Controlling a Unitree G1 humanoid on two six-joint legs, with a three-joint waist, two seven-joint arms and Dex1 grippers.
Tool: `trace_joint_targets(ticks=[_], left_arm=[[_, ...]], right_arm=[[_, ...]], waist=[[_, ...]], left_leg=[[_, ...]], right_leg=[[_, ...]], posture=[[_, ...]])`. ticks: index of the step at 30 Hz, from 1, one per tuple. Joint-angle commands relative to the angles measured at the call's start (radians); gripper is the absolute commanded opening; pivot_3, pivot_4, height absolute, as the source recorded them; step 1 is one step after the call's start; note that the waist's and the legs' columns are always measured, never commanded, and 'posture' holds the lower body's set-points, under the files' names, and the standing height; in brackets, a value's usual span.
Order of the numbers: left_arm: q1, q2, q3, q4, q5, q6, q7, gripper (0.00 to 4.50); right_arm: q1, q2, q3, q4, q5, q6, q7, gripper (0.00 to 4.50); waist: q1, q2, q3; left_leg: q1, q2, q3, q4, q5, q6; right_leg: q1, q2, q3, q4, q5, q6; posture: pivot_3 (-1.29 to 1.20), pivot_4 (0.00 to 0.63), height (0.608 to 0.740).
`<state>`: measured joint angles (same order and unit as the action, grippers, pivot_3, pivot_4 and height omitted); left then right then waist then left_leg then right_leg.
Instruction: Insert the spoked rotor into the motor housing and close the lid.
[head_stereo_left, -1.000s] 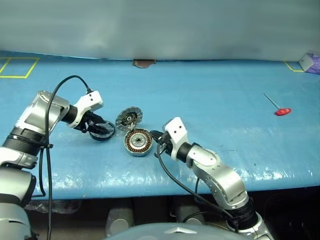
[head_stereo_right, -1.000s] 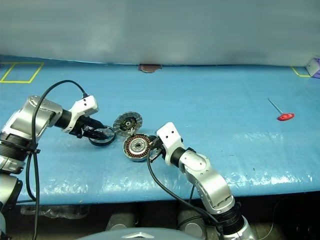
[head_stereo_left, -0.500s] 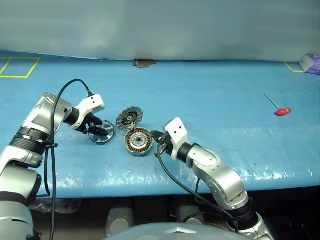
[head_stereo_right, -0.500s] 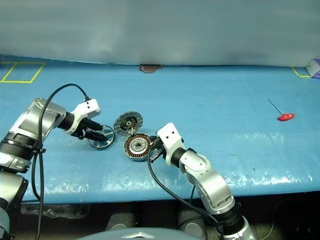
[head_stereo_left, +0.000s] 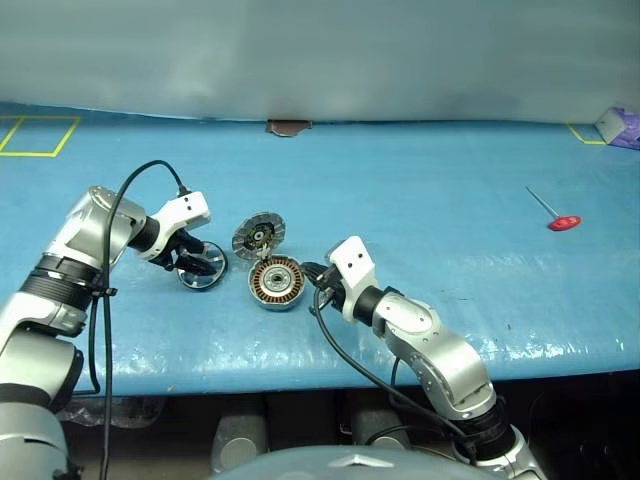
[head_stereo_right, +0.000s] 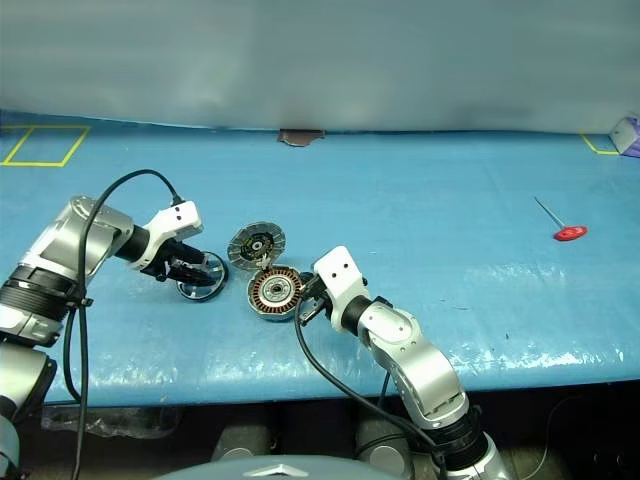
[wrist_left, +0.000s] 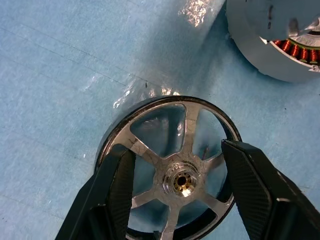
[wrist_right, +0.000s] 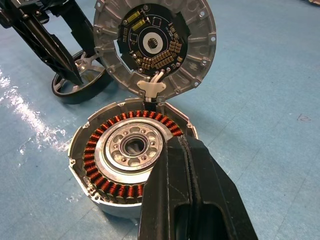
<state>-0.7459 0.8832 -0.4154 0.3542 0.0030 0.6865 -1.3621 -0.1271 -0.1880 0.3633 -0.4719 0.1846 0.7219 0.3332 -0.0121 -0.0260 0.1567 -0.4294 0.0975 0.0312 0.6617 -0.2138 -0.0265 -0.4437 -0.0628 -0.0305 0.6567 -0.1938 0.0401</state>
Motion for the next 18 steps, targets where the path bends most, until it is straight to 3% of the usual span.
trace_joint_targets(ticks=[1,3,4,11,18], left_arm=[[0.012,0.017,-0.007,-0.011,0.027,-0.014,-0.009,2.04],[0.018,0.017,-0.005,-0.007,0.040,-0.021,-0.001,1.42],[0.021,0.016,-0.002,-0.005,0.042,-0.024,0.000,1.36],[0.041,0.022,0.028,-0.027,0.042,-0.034,0.011,1.36],[0.126,0.212,0.062,-0.183,0.018,-0.129,-0.126,1.36]], right_arm=[[-0.001,0.007,-0.004,-0.015,0.000,-0.026,-0.001,0.00],[0.001,0.008,-0.006,-0.014,0.000,-0.026,-0.003,0.00],[0.002,0.008,-0.007,-0.014,0.000,-0.026,-0.004,0.00],[0.011,0.007,-0.009,-0.020,0.000,-0.025,-0.009,0.00],[0.020,0.005,-0.017,-0.027,0.005,-0.021,-0.007,0.00]], waist=[[-0.001,0.000,0.000],[0.000,0.000,0.000],[0.000,0.000,0.000],[-0.002,0.000,0.000],[-0.019,0.000,0.000]], left_leg=[[0.000,0.000,0.000,0.000,0.000,0.000],[0.001,0.000,0.000,0.000,0.000,0.000],[0.002,0.000,0.000,0.000,0.000,0.000],[0.004,0.000,0.000,0.000,0.001,0.001],[0.004,0.000,0.000,-0.002,0.001,0.001]], right_leg=[[0.000,0.000,0.000,0.001,0.000,0.000],[0.000,0.000,0.000,0.002,-0.001,-0.001],[0.000,0.000,0.001,0.003,-0.001,-0.001],[0.000,0.002,0.003,0.005,-0.001,-0.001],[-0.001,0.002,0.004,0.005,-0.002,-0.003]], posture=[[0.00,0.150,0.740],[0.00,0.150,0.740],[0.00,0.150,0.740],[0.00,0.150,0.740],[0.00,0.150,0.740]])
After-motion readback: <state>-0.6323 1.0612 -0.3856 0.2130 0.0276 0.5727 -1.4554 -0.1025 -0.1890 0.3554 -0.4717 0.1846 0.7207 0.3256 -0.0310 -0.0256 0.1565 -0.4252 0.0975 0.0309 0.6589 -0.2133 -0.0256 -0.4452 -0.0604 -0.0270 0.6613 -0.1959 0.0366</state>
